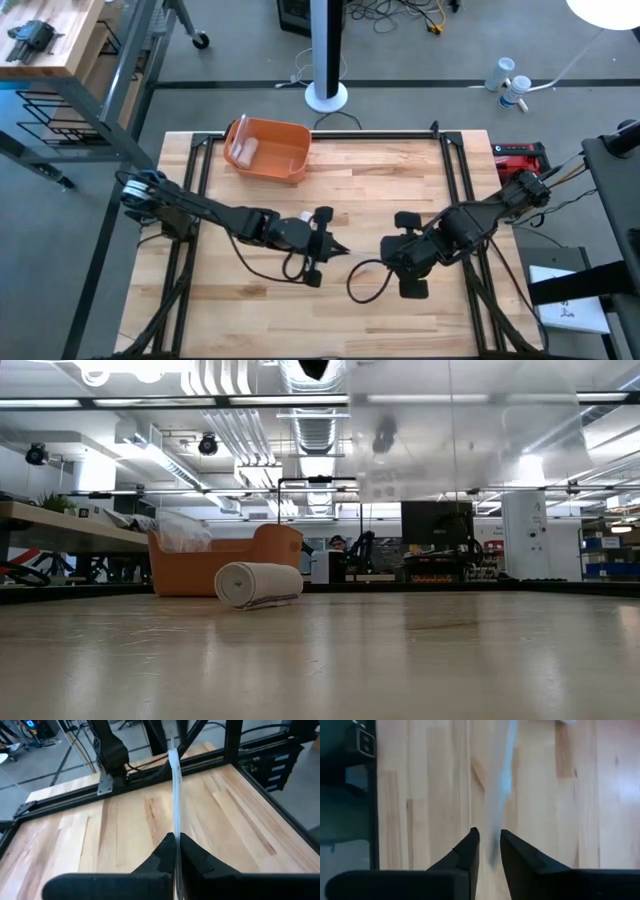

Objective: Roll bandage
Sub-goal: Open the transparent zip bag

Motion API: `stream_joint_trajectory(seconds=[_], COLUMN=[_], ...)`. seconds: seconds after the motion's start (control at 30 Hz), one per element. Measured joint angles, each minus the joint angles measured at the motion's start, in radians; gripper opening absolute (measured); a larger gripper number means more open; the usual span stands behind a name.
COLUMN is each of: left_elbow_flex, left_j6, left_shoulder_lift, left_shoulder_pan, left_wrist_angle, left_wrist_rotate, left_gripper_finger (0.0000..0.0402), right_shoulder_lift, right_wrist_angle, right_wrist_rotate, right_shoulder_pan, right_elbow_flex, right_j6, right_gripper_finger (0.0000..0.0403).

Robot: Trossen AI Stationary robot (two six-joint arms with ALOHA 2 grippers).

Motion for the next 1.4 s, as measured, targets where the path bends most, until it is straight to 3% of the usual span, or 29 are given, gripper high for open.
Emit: stream_joint_trajectory(seconds=[0.2,0.47,0.7,0.83,1.4], left_elbow_flex=[0.000,0.000,0.000,0.000,0.000], left_j6=[-0.006,-0.061,-0.098,-0.135,-0.140], left_shoulder_lift=[-0.064,-0.088,-0.090,-0.097,-0.133], left_shoulder_pan=[-0.005,-0.004,-0.004,-0.004,-0.004], left_wrist_angle=[-0.115,-0.208,-0.214,-0.255,-0.289], left_wrist_rotate=[0.001,0.001,0.001,0.001,0.002], left_gripper_finger=[0.0000,0.0000,0.0000,0.0000,0.0000], right_shoulder_lift=[-0.013,0.000,0.060,0.093,0.102], right_wrist_angle=[0.004,0.229,0.322,0.314,0.221], right_wrist_rotate=[0.013,0.173,0.165,0.095,0.087], right_shoulder_pan=[0.001,-0.029,-0.103,-0.122,-0.122], right_elbow_flex=[0.000,0.001,0.001,0.001,0.001], right_j6=[-0.007,-0.137,-0.203,-0.216,-0.176], right_gripper_finger=[0.0065,0.0073,0.0101,0.0103,0.0019])
